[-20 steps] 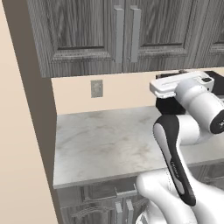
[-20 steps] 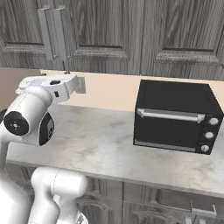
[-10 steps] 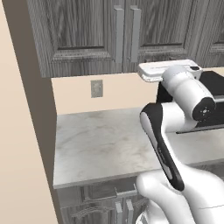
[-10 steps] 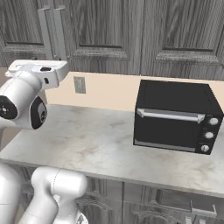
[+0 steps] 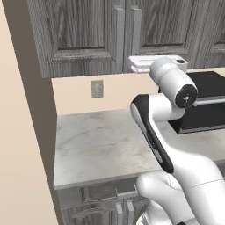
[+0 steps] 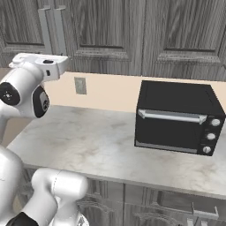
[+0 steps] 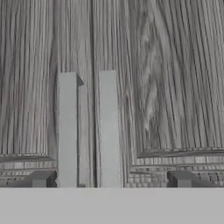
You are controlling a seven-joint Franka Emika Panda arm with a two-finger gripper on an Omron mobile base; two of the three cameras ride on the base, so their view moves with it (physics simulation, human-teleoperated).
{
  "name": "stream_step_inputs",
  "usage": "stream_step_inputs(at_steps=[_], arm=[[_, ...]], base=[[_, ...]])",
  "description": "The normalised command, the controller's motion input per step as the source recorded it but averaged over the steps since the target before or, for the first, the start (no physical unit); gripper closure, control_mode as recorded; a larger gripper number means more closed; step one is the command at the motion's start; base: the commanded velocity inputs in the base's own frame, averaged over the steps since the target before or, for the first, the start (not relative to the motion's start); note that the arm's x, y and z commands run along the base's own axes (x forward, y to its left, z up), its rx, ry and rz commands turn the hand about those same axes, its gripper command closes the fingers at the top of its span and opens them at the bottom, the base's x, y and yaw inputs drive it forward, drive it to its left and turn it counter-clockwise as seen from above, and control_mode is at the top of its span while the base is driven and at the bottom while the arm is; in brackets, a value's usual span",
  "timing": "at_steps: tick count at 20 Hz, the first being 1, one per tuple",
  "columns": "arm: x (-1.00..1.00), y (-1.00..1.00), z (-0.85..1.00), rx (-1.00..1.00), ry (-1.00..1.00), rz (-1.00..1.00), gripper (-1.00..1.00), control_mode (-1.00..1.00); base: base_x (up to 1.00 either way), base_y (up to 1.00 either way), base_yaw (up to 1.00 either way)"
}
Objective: Open the cabinet directly in front. Then move the wine and the mug to the dining counter with the jar on it.
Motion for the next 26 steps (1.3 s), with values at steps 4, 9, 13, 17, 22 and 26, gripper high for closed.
stream_step_inputs(at_steps=[4, 9, 13, 17, 22, 26], arm=[[0.44, 0.00, 0.00, 0.00, 0.07, 0.00, -1.00, -1.00], [0.44, 0.00, 0.00, 0.00, 0.07, 0.00, -1.00, -1.00], [0.53, 0.00, 0.00, 0.04, 0.07, 0.00, -1.00, -1.00], [0.66, 0.00, -0.01, 0.10, 0.08, 0.00, -1.00, -1.00], [0.88, 0.00, -0.16, 0.13, 0.11, 0.00, -1.00, -1.00], [0.93, 0.00, -0.31, 0.07, 0.09, 0.00, -1.00, -1.00]], base=[[0.00, 0.00, 0.00], [0.00, 0.00, 0.00], [0.00, 0.00, 0.00], [0.00, 0.00, 0.00], [0.00, 0.00, 0.00], [0.00, 0.00, 0.00]])
